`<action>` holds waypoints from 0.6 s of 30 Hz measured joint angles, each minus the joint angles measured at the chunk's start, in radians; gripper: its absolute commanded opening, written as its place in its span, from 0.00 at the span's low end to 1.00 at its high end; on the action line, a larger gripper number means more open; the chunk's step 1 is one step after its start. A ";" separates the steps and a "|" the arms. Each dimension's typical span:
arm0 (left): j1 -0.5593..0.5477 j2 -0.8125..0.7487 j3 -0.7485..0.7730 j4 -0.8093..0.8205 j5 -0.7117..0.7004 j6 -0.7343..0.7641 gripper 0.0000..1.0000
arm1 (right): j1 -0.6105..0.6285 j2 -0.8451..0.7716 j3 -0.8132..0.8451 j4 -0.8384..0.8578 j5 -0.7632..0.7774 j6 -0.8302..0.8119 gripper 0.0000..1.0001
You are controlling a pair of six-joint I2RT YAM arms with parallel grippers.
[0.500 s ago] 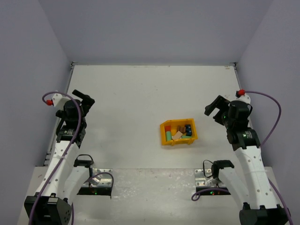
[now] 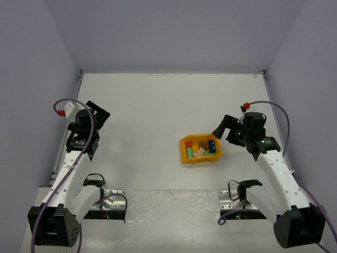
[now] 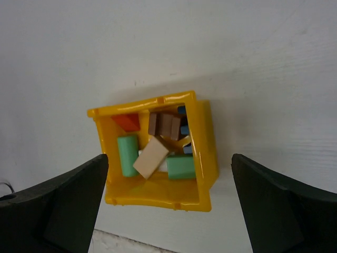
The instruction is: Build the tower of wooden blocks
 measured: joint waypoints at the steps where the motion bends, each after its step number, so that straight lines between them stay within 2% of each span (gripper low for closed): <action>1: 0.000 0.007 0.000 0.000 0.004 -0.002 1.00 | 0.034 0.030 -0.013 -0.004 0.009 -0.004 0.99; 2: 0.000 0.013 0.000 -0.001 0.008 -0.003 1.00 | 0.066 0.056 -0.022 -0.009 0.020 -0.008 0.97; 4: 0.000 0.020 0.000 -0.001 0.016 -0.007 1.00 | 0.116 0.102 -0.035 -0.016 0.034 -0.013 0.86; 6: 0.000 0.022 0.000 0.000 0.022 -0.007 1.00 | 0.134 0.143 -0.039 -0.017 0.060 -0.016 0.65; 8: 0.000 0.022 0.000 0.003 0.026 -0.007 1.00 | 0.135 0.183 -0.044 -0.012 0.095 -0.014 0.55; 10: 0.000 0.022 -0.001 0.007 0.028 -0.007 1.00 | 0.135 0.207 -0.054 -0.008 0.127 -0.010 0.30; 11: 0.000 0.022 -0.001 0.009 0.028 -0.007 1.00 | 0.135 0.213 -0.061 -0.003 0.145 -0.009 0.25; 12: 0.000 0.022 -0.001 0.011 0.028 -0.007 1.00 | 0.136 0.216 -0.069 0.002 0.161 -0.010 0.25; 13: 0.000 0.022 -0.001 0.012 0.028 -0.007 1.00 | 0.137 0.217 -0.076 0.008 0.166 -0.011 0.13; 14: 0.000 0.022 -0.001 0.012 0.028 -0.007 1.00 | 0.139 0.218 -0.081 0.013 0.176 -0.012 0.06; 16: 0.000 0.021 -0.002 0.012 0.028 -0.007 1.00 | 0.143 0.217 -0.087 0.024 0.180 -0.028 0.05; 17: 0.000 0.020 -0.005 0.012 0.028 -0.007 1.00 | 0.149 0.217 -0.091 0.038 0.188 -0.026 0.00; 18: 0.000 0.017 -0.007 0.012 0.028 -0.007 1.00 | 0.149 0.218 -0.094 0.056 0.191 -0.029 0.00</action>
